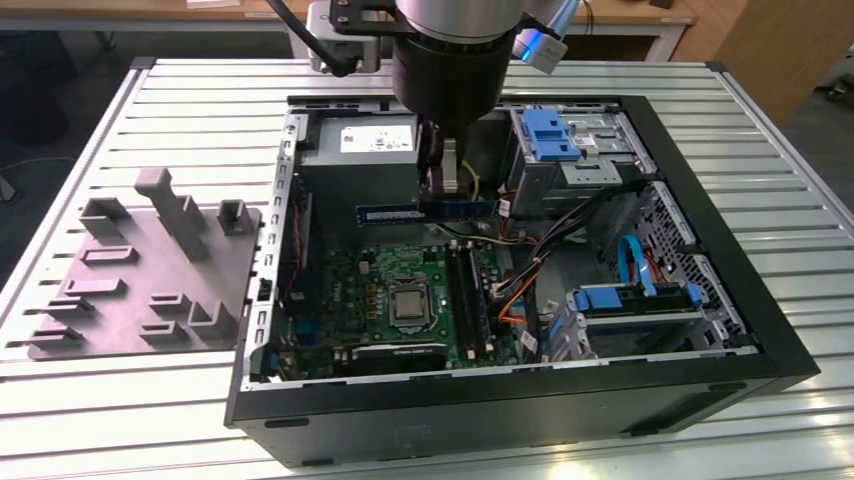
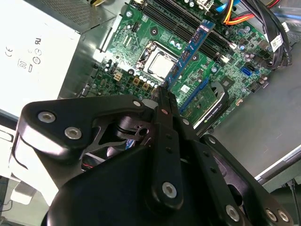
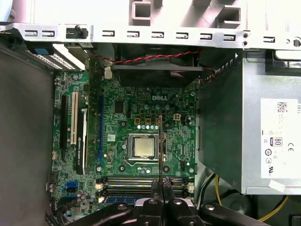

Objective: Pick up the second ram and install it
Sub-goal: 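Insert the second ram into the second slot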

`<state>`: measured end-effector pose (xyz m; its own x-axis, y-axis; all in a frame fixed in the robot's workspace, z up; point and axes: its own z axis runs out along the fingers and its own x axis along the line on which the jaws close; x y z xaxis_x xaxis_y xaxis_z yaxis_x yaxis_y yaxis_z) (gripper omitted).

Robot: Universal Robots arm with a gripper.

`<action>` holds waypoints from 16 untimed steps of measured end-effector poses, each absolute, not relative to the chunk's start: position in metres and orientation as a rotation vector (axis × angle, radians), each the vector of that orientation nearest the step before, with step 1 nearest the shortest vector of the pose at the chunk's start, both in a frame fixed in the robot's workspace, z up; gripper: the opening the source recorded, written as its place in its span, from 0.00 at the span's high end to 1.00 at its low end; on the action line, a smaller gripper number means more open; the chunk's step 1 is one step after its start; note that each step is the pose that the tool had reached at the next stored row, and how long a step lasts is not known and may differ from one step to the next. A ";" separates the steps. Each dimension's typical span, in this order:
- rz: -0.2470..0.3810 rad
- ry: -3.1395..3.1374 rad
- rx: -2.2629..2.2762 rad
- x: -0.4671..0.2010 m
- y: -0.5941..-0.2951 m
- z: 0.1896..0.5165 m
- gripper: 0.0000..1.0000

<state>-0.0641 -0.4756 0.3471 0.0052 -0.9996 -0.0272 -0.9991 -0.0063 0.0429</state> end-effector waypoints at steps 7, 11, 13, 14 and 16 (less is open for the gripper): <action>-0.077 -2.222 2.205 -0.064 -0.476 0.347 0.89; -0.078 -2.300 2.125 -0.064 -0.476 0.346 0.89; -0.078 -2.339 2.084 -0.064 -0.476 0.346 0.89; -0.078 -2.358 2.063 -0.064 -0.476 0.345 0.89; -0.078 -2.396 2.021 -0.064 -0.476 0.345 0.89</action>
<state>-0.0643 -0.4756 0.3449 -0.1690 -0.9852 -0.0272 -0.9849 0.1678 0.0425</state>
